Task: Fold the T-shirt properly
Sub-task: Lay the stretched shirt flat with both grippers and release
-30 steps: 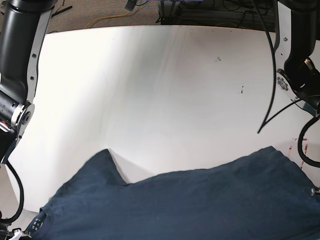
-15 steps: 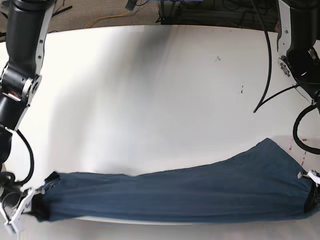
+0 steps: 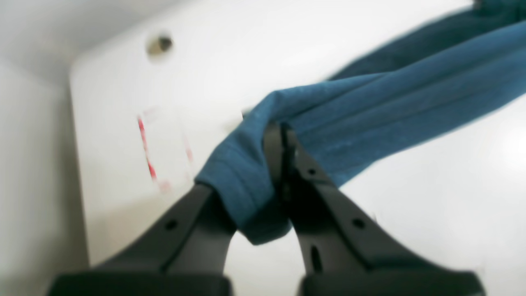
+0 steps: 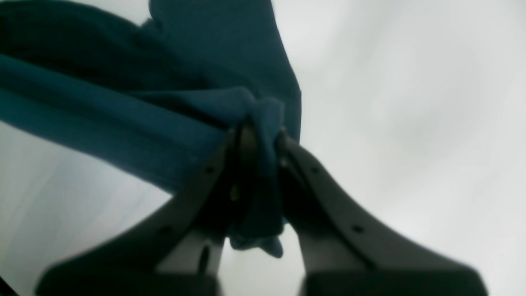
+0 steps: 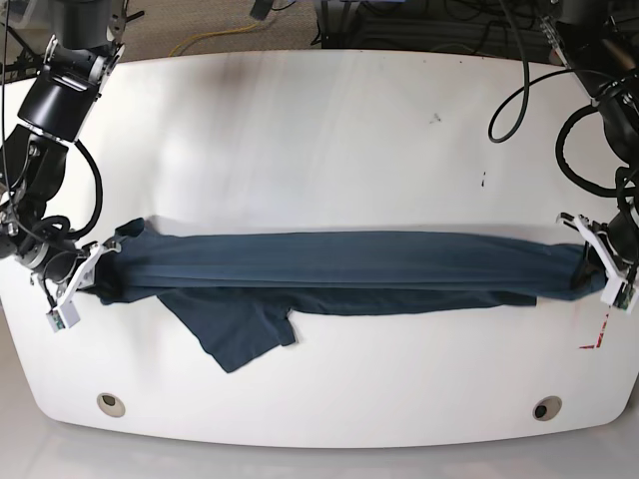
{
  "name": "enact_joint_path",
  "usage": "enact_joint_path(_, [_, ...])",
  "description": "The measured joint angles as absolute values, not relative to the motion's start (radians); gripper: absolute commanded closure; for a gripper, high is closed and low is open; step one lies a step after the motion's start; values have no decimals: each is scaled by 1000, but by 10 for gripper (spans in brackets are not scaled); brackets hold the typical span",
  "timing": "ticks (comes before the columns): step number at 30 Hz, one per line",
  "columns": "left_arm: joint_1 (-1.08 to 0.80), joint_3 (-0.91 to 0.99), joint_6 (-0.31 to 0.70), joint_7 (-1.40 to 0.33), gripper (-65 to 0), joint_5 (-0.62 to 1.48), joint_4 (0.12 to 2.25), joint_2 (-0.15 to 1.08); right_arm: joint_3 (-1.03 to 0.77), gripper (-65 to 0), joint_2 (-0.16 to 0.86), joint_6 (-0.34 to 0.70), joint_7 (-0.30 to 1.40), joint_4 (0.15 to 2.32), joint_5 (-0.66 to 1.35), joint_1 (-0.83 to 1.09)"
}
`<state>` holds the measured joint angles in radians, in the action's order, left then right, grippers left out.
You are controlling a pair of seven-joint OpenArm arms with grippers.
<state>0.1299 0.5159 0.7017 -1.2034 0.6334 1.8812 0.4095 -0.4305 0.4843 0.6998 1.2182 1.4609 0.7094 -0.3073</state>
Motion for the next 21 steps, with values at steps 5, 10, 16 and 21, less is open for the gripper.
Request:
enact_joint_path(5, [15, 518, 700, -1205, -1, 632, 1885, 411, -430, 0, 476, 701, 1216, 1511, 714, -205])
enact_joint_path(10, [-90, 520, 702, -1201, -3, 640, 1885, 430, -432, 0, 476, 699, 1214, 1581, 709, -93])
enact_joint_path(16, [-175, 528, 700, -1199, -4, 630, 1884, 453, -468, 0, 421, 699, 1243, 1638, 713, 10])
enact_joint_path(21, [-237, 525, 700, -1195, -11, 634, 1882, 467, -513, -21, 390, 698, 1284, 1652, 706, 93])
